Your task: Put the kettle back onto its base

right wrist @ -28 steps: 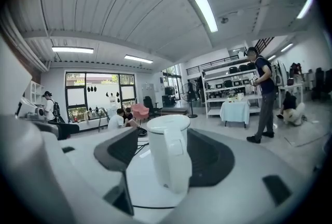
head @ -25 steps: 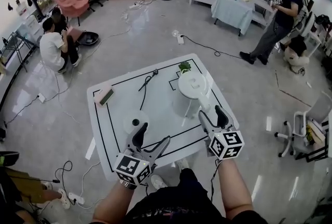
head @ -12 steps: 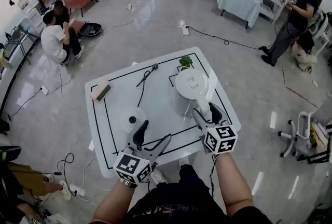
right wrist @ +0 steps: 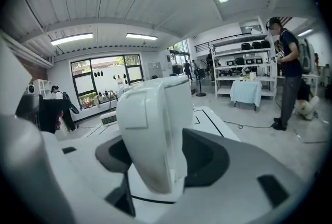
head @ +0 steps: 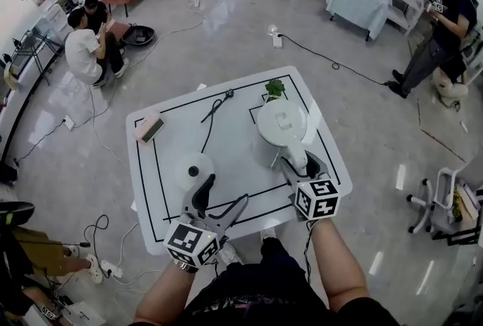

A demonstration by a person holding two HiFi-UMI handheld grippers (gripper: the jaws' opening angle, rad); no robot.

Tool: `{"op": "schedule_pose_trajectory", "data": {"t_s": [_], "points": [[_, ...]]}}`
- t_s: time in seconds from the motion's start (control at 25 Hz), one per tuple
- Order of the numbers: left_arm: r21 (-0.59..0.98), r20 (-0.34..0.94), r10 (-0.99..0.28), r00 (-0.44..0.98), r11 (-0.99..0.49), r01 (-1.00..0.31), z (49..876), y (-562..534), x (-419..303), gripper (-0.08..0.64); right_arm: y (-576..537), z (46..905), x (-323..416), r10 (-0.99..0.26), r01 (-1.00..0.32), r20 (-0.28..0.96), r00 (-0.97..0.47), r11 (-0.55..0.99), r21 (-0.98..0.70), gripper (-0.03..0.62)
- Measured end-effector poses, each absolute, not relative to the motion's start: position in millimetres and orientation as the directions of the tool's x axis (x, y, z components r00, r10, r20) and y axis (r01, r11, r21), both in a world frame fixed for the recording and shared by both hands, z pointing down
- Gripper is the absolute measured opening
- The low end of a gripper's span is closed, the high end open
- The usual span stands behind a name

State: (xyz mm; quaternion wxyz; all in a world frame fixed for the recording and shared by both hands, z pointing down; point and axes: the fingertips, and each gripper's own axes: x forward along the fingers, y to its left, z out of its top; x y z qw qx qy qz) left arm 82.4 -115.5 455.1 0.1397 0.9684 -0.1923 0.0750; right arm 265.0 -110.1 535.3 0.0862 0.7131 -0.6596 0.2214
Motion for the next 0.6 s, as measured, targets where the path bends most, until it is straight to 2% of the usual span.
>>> {"op": "schedule_pose_trajectory", "data": {"t_s": [0.12,0.28,0.6], "points": [[0.242,0.203,-0.357,0.912,-0.884,-0.400,455.7,-115.8,82.7,0.368,-111.9,536.2,262.9,-0.903,-0.983,0.428,0.021,-0.097,-0.157,0.237],[0.239,0.202,-0.360,0.911,-0.884,-0.403,454.7,-116.1,82.6,0.368,-112.4,536.1,260.7,-0.903,-0.988,0.427,0.039,-0.099,-0.119,0.155],[0.232,0.196,-0.375,0.906,-0.880,-0.414,448.2,-117.2,83.1,0.368,-110.5,534.1,261.7,-0.901,-0.984,0.431,0.047,-0.115,-0.133,0.149]]}}
